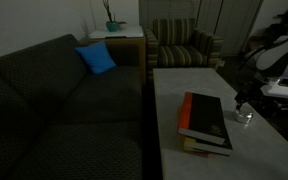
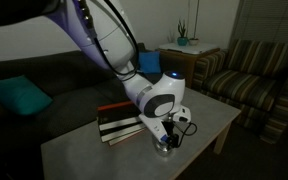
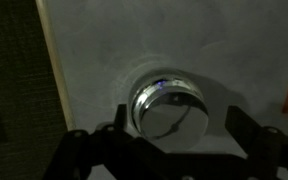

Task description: Put the lid of the silver thing on the table

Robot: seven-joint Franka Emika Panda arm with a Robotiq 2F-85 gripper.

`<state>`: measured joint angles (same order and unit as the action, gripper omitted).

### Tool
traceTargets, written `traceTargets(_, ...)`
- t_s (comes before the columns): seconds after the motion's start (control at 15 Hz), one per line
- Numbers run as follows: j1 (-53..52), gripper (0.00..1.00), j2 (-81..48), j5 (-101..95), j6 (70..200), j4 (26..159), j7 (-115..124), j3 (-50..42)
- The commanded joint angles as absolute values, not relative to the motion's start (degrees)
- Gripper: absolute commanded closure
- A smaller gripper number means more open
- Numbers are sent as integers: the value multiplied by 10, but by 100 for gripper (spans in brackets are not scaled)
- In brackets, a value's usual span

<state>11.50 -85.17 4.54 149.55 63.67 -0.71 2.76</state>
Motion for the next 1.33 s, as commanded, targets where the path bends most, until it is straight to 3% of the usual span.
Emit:
traceTargets(0.0,116,0,-852,53,1507,637,-24,30)
traceTargets(0.73,116,0,-848,45,1613,631,-30,31)
traceTargets(1.27,110,0,-845,26,1373,588,-83,21)
